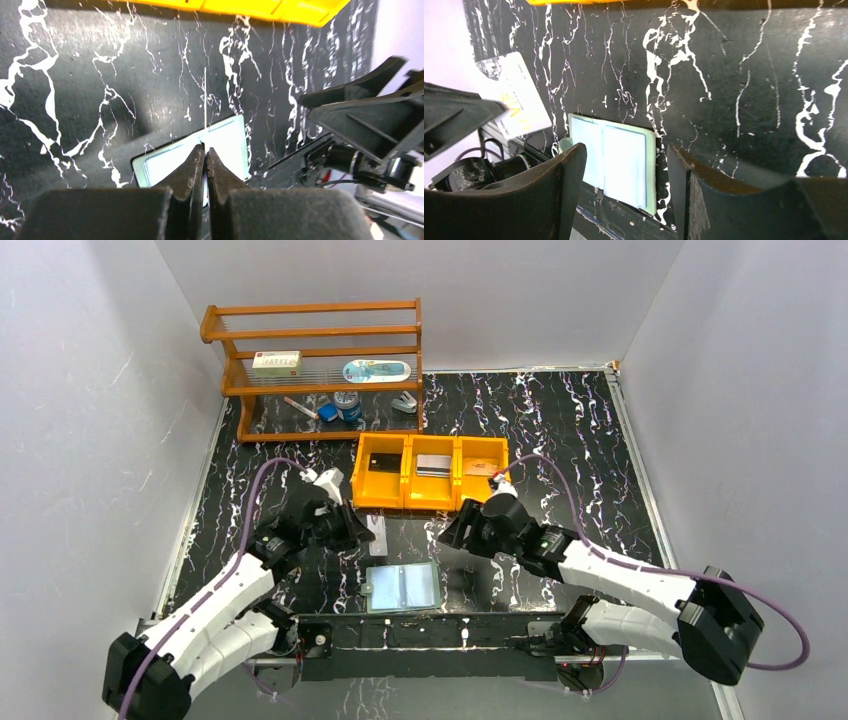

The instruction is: Take the credit cards out of the card holder

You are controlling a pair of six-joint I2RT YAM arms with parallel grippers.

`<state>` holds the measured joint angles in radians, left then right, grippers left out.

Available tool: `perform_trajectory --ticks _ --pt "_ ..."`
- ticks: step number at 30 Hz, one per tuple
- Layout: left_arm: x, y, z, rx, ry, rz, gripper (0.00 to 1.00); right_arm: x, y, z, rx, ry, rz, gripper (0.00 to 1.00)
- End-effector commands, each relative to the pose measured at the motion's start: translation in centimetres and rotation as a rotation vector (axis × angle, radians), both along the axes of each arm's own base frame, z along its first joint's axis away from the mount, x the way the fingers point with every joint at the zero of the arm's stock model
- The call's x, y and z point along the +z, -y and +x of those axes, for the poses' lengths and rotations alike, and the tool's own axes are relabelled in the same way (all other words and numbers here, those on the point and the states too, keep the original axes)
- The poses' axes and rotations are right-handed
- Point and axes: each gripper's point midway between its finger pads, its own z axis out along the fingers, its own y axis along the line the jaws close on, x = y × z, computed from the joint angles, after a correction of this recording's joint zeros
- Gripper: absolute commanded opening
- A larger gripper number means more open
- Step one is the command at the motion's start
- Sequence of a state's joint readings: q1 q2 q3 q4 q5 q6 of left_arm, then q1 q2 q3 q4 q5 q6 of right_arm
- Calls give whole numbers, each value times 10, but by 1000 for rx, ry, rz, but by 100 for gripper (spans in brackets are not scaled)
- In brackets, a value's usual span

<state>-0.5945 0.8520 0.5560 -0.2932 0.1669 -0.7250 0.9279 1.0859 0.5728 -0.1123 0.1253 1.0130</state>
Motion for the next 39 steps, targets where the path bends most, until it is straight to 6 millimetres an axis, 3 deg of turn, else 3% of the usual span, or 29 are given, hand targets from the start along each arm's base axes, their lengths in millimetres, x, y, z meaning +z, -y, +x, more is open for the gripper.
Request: perform_trajectory --ticks 1,6,9,17,24,29,34,39 --pt "25 19 -6 -101 9 -249 0 28 -10 8 48 99 207 70" --pt "44 43 -15 -154 0 -497 0 59 -31 -1 171 177 370 73" --pt "56 51 -20 -188 9 -624 0 66 -46 -9 245 157 443 73" --pt "66 56 -23 -248 31 -658 0 78 -73 -21 384 120 581 64" --pt "69 58 -25 -270 41 -691 0 102 -70 -11 458 154 654 41" --pt "74 58 -22 -266 62 -695 0 114 -74 -22 540 131 718 31" --pt "73 58 -21 -258 74 -702 0 113 -72 -27 544 118 735 26" --pt "76 57 -22 -265 97 -703 0 115 -68 -26 532 130 730 9"
